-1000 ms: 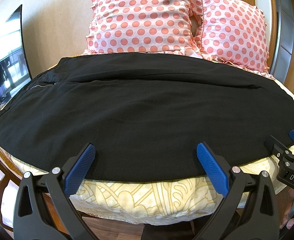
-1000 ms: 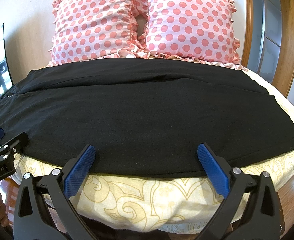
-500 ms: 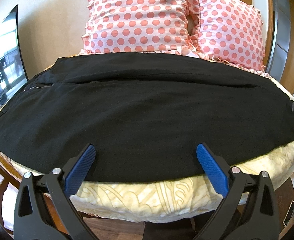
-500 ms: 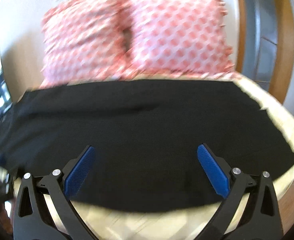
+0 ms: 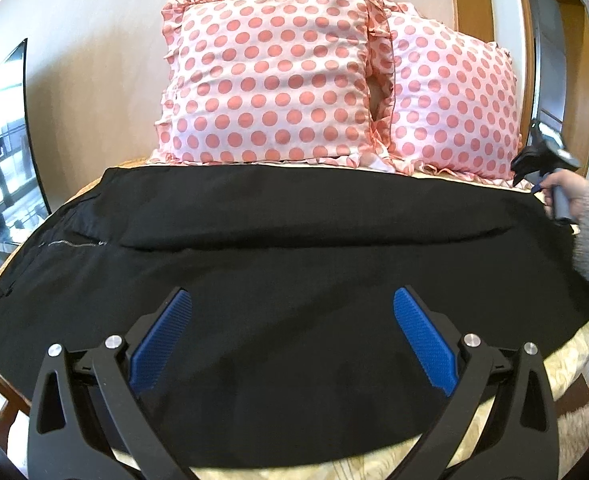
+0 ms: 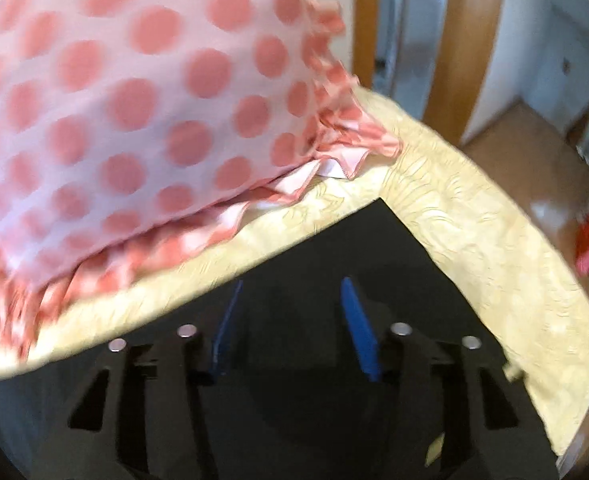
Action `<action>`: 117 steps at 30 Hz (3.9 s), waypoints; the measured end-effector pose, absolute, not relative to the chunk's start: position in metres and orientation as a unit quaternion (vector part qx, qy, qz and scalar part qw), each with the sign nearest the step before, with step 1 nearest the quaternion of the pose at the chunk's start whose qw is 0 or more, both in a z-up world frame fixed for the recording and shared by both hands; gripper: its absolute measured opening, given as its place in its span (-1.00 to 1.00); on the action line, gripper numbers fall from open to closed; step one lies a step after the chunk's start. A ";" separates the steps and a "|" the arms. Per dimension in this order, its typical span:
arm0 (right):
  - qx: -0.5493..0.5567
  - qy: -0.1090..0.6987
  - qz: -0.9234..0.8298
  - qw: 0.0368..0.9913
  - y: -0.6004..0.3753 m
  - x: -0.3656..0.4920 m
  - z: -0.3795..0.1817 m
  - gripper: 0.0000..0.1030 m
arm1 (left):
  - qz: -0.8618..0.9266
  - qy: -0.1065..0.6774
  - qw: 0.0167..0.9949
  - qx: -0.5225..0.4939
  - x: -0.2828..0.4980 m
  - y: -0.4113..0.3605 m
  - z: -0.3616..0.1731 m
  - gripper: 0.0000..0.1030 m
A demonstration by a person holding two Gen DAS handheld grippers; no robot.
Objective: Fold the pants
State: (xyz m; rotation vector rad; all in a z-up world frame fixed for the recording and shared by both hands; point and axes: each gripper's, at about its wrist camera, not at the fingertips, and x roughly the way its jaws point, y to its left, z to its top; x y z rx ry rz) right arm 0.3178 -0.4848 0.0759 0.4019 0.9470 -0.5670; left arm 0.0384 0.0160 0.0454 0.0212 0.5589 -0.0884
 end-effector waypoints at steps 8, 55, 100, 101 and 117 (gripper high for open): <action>0.180 0.462 -0.314 0.810 -0.512 0.368 0.040 -0.11 | -0.047 0.300 0.953 0.007 0.063 0.019 0.035 0.97; 0.464 0.224 -0.086 0.852 -0.528 0.049 0.040 -0.95 | -0.022 0.370 0.909 -0.192 0.239 0.136 0.083 0.76; 0.448 0.262 -0.162 0.839 -0.551 -0.041 0.030 -0.95 | 0.085 0.325 0.905 -0.261 -0.039 0.174 0.018 -0.93; 0.440 0.268 -0.166 0.841 -0.551 -0.040 0.028 -0.95 | 0.087 0.327 0.905 -0.257 -0.039 0.173 0.016 -0.93; 0.424 0.275 -0.241 0.828 -0.551 -0.060 0.035 -0.06 | 0.165 0.237 0.934 -0.210 -0.061 0.203 0.055 0.15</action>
